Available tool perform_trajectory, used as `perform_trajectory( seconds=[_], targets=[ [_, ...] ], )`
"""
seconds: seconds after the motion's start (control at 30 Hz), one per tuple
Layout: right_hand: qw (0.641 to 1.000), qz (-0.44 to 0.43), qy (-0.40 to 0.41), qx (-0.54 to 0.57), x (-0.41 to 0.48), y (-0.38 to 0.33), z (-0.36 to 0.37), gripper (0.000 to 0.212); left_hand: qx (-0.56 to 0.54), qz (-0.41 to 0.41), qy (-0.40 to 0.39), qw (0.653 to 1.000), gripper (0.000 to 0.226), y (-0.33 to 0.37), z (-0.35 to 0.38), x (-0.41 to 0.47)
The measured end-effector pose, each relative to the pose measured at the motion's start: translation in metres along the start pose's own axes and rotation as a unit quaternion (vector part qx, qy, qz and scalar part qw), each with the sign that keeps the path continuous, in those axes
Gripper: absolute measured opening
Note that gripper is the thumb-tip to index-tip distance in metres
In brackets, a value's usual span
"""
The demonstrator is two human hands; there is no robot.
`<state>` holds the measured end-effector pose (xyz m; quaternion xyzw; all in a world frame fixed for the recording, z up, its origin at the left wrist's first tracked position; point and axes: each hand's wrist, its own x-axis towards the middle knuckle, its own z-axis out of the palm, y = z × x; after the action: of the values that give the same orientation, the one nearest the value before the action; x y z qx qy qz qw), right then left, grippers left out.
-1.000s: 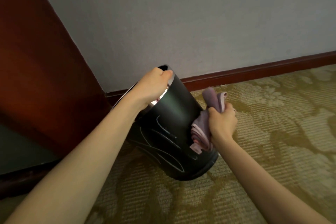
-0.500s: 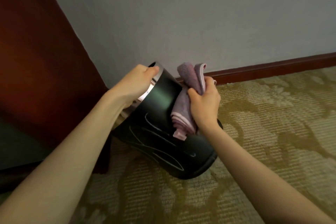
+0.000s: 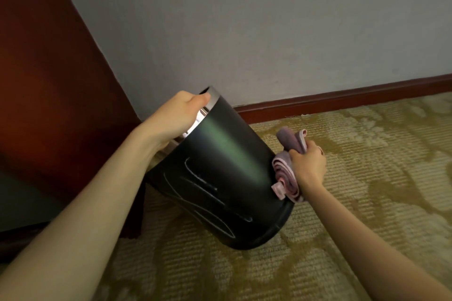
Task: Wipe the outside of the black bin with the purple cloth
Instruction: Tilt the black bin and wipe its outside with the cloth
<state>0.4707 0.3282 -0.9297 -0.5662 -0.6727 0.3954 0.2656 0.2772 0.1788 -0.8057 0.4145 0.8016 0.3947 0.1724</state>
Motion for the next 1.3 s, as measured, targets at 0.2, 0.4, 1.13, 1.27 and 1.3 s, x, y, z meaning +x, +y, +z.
perform_trajectory(
  seconds=[0.2,0.4,1.13,1.27,1.3],
  targets=[
    [0.998,-0.017,0.054,0.029,-0.037,-0.018,0.001,0.028,0.052,-0.020,0.059,0.997,0.048,0.011,0.002,-0.001],
    [0.988,-0.094,0.035,0.116,-0.073,-0.064,0.002,0.032,0.060,-0.032,0.065,0.996,0.044,0.024,0.013,-0.005],
    [0.964,0.086,-0.038,0.250,-0.027,0.027,-0.100,0.020,0.235,0.020,-0.051,0.970,0.038,0.107,0.191,-0.055],
    [0.973,0.090,-0.014,0.214,-0.025,0.053,-0.132,0.016,0.299,0.063,-0.017,0.952,0.033,0.110,0.222,-0.079],
    [0.973,0.095,-0.002,0.209,-0.024,0.058,-0.138,0.015,0.307,0.076,-0.002,0.949,0.031,0.110,0.222,-0.083]
  ],
)
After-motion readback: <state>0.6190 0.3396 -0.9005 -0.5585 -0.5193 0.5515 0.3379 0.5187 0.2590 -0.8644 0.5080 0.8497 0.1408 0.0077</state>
